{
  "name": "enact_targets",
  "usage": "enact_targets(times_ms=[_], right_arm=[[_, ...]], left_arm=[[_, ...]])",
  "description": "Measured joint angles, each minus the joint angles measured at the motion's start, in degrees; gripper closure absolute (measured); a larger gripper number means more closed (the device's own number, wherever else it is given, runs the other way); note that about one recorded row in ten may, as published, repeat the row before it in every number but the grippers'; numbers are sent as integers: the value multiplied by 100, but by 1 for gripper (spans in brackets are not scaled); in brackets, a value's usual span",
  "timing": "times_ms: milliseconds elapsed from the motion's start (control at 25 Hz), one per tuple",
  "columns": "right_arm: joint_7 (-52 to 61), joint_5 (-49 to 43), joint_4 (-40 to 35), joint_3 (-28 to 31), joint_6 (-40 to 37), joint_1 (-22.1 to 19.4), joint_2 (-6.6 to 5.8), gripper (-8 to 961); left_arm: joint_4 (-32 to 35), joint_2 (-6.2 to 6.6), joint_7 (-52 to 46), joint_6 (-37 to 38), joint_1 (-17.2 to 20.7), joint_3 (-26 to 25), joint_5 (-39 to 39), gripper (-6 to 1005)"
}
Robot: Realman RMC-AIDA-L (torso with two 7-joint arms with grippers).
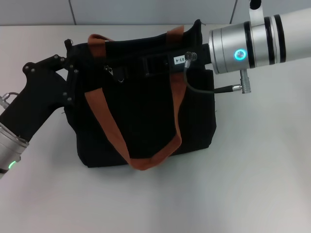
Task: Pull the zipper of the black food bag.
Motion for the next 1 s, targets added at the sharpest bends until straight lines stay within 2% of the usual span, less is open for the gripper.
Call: enact_targets(times_ms=[440, 1000], right_arm=[[466, -705, -42, 265, 45, 8, -15, 955], [498, -1120, -53, 920, 13, -327, -62, 955]], left_arm=[[-86, -2, 127, -61, -6, -69, 6, 979], [-90, -2, 82, -63, 4, -82, 13, 979]])
